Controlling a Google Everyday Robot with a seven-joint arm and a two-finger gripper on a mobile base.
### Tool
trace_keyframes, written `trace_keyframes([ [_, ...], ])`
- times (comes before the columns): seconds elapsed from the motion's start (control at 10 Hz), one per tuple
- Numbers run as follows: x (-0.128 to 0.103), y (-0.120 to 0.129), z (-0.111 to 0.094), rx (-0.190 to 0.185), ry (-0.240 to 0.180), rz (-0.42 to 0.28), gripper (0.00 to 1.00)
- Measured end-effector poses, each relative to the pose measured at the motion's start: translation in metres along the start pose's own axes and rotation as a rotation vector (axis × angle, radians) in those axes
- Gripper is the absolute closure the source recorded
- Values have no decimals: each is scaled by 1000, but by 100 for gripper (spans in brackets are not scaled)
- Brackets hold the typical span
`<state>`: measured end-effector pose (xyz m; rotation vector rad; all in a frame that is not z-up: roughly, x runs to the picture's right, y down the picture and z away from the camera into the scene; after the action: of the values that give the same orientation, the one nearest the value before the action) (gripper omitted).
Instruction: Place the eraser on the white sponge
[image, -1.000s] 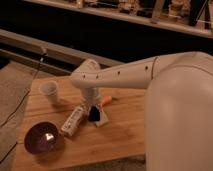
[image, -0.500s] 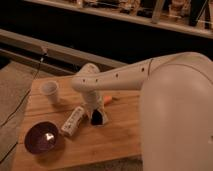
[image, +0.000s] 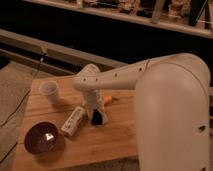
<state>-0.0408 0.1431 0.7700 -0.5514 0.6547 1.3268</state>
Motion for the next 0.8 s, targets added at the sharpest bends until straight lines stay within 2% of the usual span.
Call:
trace_keyframes([
  [0.6, -4, -2, -1, -1, 0, 3, 25],
  [0.8, -4, -3, -2, 0, -3, 4, 20],
])
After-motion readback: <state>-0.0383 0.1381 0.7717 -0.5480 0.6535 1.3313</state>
